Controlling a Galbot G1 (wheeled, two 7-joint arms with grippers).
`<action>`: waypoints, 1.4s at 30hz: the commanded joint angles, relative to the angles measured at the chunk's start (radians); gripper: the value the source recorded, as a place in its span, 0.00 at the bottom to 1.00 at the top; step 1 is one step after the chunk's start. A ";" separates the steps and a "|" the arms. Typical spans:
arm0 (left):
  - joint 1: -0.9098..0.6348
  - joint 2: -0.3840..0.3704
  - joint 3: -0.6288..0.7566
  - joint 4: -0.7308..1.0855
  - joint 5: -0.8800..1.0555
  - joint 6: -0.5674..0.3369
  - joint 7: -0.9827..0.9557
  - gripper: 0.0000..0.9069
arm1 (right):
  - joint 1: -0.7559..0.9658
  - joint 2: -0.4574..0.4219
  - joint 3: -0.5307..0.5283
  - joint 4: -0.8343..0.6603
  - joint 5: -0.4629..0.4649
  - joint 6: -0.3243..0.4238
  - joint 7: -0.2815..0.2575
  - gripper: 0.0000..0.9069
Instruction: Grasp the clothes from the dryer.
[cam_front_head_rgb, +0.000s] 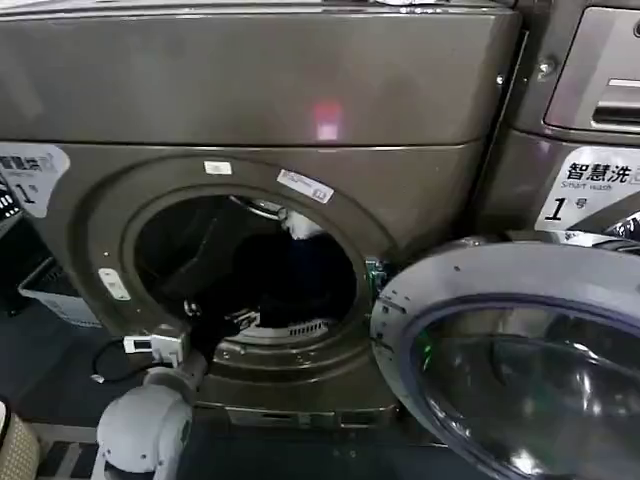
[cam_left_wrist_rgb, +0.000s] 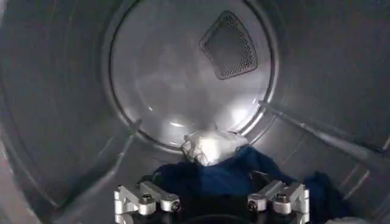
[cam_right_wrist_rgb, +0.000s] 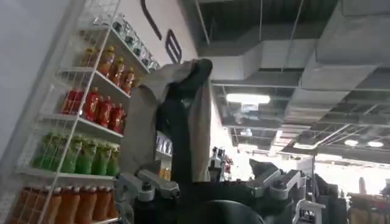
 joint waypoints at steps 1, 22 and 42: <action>-0.016 -0.003 0.006 0.016 0.009 0.049 -0.005 1.00 | -0.001 0.000 0.002 -0.003 0.000 0.010 0.000 1.00; -0.318 -0.068 0.083 0.389 0.063 0.049 -0.030 1.00 | -0.010 -0.012 0.007 -0.008 0.002 0.012 -0.004 1.00; -0.550 -0.021 0.110 0.725 1.012 -0.324 0.706 1.00 | -0.021 -0.025 0.009 -0.011 0.002 0.013 -0.008 1.00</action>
